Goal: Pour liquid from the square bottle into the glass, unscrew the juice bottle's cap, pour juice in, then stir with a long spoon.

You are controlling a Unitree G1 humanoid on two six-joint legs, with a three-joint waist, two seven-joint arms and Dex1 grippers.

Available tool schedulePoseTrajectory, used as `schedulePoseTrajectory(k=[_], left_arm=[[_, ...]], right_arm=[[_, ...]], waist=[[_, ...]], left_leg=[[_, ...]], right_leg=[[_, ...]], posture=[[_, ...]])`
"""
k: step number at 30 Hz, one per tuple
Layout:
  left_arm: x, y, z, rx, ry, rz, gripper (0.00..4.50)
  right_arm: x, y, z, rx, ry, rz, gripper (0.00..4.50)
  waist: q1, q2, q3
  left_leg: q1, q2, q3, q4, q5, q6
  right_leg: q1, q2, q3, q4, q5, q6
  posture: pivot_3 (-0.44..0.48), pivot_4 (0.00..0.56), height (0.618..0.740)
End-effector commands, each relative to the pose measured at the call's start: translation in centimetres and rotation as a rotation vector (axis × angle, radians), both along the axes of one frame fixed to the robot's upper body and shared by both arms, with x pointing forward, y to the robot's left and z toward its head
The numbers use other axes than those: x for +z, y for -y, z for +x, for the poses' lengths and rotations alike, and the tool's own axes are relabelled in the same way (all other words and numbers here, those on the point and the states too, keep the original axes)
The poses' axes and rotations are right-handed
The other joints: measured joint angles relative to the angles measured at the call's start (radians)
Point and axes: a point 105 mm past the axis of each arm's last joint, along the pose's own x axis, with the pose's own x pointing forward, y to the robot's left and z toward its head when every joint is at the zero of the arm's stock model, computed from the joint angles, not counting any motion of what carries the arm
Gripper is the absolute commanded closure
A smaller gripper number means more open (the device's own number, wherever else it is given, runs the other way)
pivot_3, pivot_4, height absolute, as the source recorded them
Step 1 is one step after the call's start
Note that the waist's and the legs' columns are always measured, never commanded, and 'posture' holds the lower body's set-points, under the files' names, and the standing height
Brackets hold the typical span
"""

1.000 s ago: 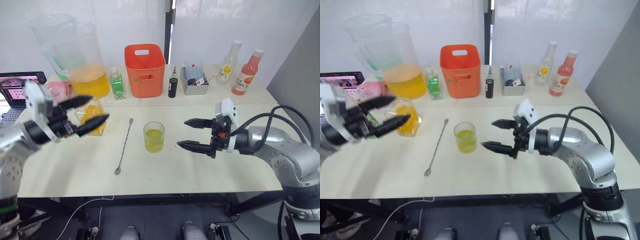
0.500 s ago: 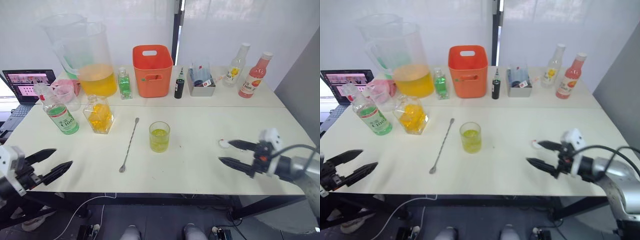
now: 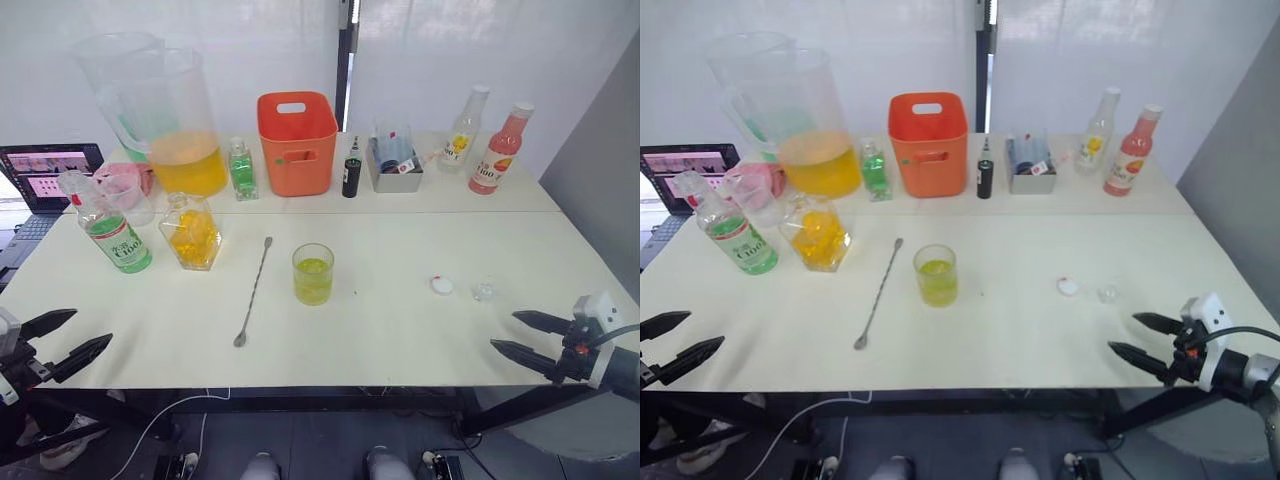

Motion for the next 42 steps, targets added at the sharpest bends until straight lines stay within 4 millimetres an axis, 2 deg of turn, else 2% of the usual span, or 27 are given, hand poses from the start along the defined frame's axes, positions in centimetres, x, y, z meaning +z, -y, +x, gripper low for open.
schedulePoseTrajectory(k=[1, 3, 6, 9, 13, 16, 20, 23, 26, 28, 32, 35, 37, 42], left_arm=[[0.4, 0.8, -0.3, -0.013, 0.010, -0.017, 0.03], [0.1, 2.1, -0.1, -0.029, 0.001, -0.050, 0.03], [0.6, 5.1, 0.6, -0.063, 0.022, -0.136, 0.03], [1.2, 8.2, 1.1, -0.085, 0.039, -0.143, 0.03], [0.5, 11.2, 2.0, -0.043, 0.011, -0.140, 0.03], [0.0, 13.6, 3.1, 0.059, 0.054, -0.083, 0.03], [-1.3, 17.5, 4.6, 0.146, 0.028, -0.166, 0.03], [-2.4, 19.3, 5.7, 0.217, -0.029, -0.196, 0.03], [-3.0, 19.8, 7.0, 0.319, -0.071, -0.251, 0.03], [-3.2, 20.1, 7.9, 0.358, -0.078, -0.215, 0.03], [-4.5, 21.2, 9.3, 0.375, -0.126, -0.179, 0.03], [-5.8, 21.3, 10.1, 0.414, -0.172, -0.183, 0.03], [-6.5, 21.9, 10.3, 0.381, -0.190, -0.169, 0.03], [-7.1, 22.9, 10.3, 0.330, -0.199, -0.153, 1.44]], right_arm=[[1.0, -0.2, 0.1, 0.033, 0.055, 0.009, 0.00], [1.5, -0.8, 0.2, 0.068, 0.069, 0.022, 0.00], [2.5, -2.8, 0.2, 0.178, 0.081, 0.051, 0.00], [4.1, -5.4, 0.0, 0.312, 0.091, 0.073, 0.00], [5.6, -7.8, -0.2, 0.437, 0.092, 0.076, 0.00], [6.3, -9.3, -0.5, 0.507, 0.089, 0.053, 0.00], [7.1, -10.9, -0.5, 0.558, 0.096, 0.016, 0.00], [7.8, -11.7, -0.4, 0.567, 0.119, 0.000, 0.00], [8.2, -12.2, -0.6, 0.570, 0.130, -0.017, 0.00], [8.3, -12.3, -0.6, 0.556, 0.133, -0.013, 0.00], [8.5, -12.9, -0.9, 0.544, 0.139, -0.019, 0.00], [8.9, -13.2, -0.8, 0.519, 0.153, -0.016, 0.00], [8.8, -13.1, -0.8, 0.501, 0.151, -0.017, 0.00], [8.7, -13.1, -0.8, 0.481, 0.149, -0.023, 0.00]], waist=[[0.000, 0.000, 0.000], [0.000, 0.000, 0.000], [0.001, 0.000, 0.000], [0.002, 0.000, 0.000], [0.003, 0.001, 0.000], [0.008, 0.000, 0.000], [0.016, 0.000, 0.000], [0.022, 0.000, 0.000], [0.029, 0.000, 0.000], [0.030, 0.000, 0.000], [0.031, 0.000, 0.000], [0.032, 0.000, 0.000], [0.033, 0.001, -0.001], [0.036, 0.002, -0.002]], left_leg=[[0.000, 0.000, 0.000, 0.000, 0.000, 0.000], [0.000, 0.000, 0.001, 0.000, 0.000, 0.000], [0.001, 0.000, 0.001, 0.000, 0.000, 0.000], [0.002, 0.000, 0.001, 0.001, 0.000, 0.000], [0.003, 0.000, 0.001, 0.001, 0.000, 0.000], [0.005, -0.001, 0.001, 0.001, 0.000, 0.000], [0.006, -0.001, 0.000, 0.003, -0.001, 0.000], [0.006, -0.001, 0.000, 0.003, -0.001, 0.001], [0.005, -0.002, 0.000, 0.004, -0.001, 0.001], [0.005, -0.002, 0.000, 0.005, -0.001, 0.001], [0.005, -0.002, 0.000, 0.005, -0.001, 0.001], [0.005, -0.002, 0.000, 0.005, -0.001, 0.001], [0.005, -0.002, 0.000, 0.005, -0.001, 0.001], [0.006, -0.003, 0.000, 0.005, -0.001, 0.001]], right_leg=[[0.000, 0.000, 0.000, 0.000, 0.000, 0.000], [0.000, 0.000, 0.001, 0.000, 0.000, 0.000], [0.001, 0.000, 0.002, 0.000, 0.000, 0.001], [0.002, 0.000, 0.002, 0.000, 0.000, 0.001], [0.004, 0.000, 0.002, -0.001, 0.000, 0.002], [0.007, 0.000, 0.002, -0.003, 0.000, 0.002], [0.010, 0.000, 0.002, -0.004, 0.001, 0.003], [0.011, 0.000, 0.002, -0.005, 0.002, 0.003], [0.011, 0.000, 0.002, -0.005, 0.002, 0.003], [0.011, 0.000, 0.002, -0.005, 0.002, 0.003], [0.011, 0.000, 0.002, -0.006, 0.002, 0.003], [0.011, 0.000, 0.001, -0.006, 0.002, 0.003], [0.012, 0.000, 0.002, -0.006, 0.002, 0.003], [0.012, 0.000, 0.002, -0.007, 0.001, 0.005]], posture=[[0.000, 0.150, 0.740], [0.000, 0.150, 0.740], [0.000, 0.150, 0.740], [0.000, 0.150, 0.740], [0.000, 0.150, 0.740], [0.000, 0.150, 0.740], [0.000, 0.150, 0.740], [0.000, 0.150, 0.740], [0.000, 0.150, 0.740], [0.000, 0.150, 0.740], [0.000, 0.150, 0.740], [0.000, 0.150, 0.740], [0.000, 0.150, 0.740], [0.000, 0.150, 0.740]])
